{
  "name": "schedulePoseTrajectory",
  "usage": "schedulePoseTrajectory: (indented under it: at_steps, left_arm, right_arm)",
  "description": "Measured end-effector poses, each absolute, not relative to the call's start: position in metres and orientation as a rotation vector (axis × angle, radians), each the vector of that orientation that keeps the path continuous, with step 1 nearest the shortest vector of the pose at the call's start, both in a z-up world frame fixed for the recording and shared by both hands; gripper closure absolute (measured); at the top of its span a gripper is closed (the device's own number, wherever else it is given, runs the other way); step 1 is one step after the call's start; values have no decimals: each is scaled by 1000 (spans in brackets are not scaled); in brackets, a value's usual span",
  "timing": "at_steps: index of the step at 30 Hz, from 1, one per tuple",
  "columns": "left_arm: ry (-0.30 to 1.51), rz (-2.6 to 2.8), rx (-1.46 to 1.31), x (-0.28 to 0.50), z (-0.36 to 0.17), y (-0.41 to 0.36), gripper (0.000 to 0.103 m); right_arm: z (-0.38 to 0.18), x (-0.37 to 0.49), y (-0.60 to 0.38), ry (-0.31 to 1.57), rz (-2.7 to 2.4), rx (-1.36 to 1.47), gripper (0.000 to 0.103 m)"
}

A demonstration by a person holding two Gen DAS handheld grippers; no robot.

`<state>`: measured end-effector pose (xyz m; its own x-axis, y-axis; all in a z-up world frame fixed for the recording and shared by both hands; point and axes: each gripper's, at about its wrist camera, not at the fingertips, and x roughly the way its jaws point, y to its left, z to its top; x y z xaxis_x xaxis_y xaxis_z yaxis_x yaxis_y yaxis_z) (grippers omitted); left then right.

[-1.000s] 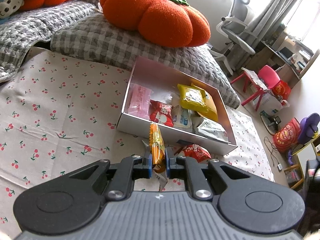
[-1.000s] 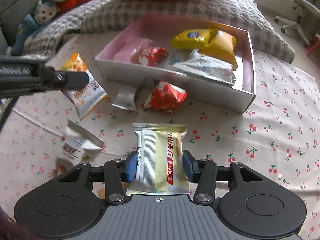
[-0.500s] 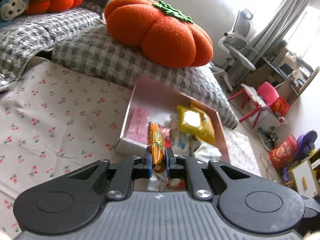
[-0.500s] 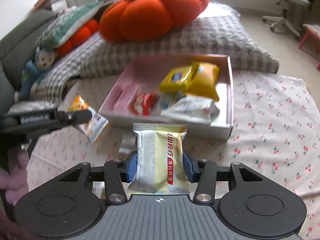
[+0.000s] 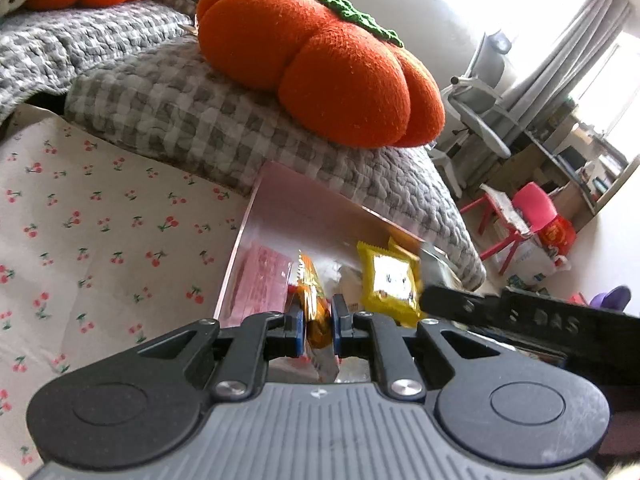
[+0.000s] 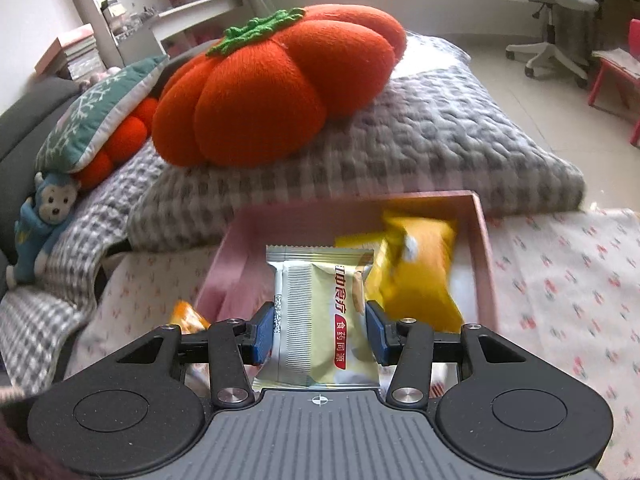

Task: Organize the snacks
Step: 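Carry both packets into the box and open both grippers, then withdraw both grippers from the box toward the remaining snacks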

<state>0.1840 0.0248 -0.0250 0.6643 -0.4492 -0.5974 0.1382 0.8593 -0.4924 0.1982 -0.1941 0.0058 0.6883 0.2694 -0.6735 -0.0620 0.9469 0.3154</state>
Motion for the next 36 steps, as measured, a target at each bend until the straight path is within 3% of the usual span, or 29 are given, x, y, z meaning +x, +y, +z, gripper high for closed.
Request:
schedulePoseTrajectory:
  at_steps: [18,26,30,36]
  left_arm:
    - [737,-310,-467,205,-38,26,90]
    - [719,-281,-431,203,-33,25,71]
    - [724,-287,-406,200,-29,21,53]
    - [743,-299,-338,190,-19,14,39]
  right_arm:
    - [-20,251,-174,778,179,280,54]
    - [-16,248,-180,768,182,307,35]
    - [-10,241,-185,766,180,302,31]
    - [5,225,-196,759,172,298,25]
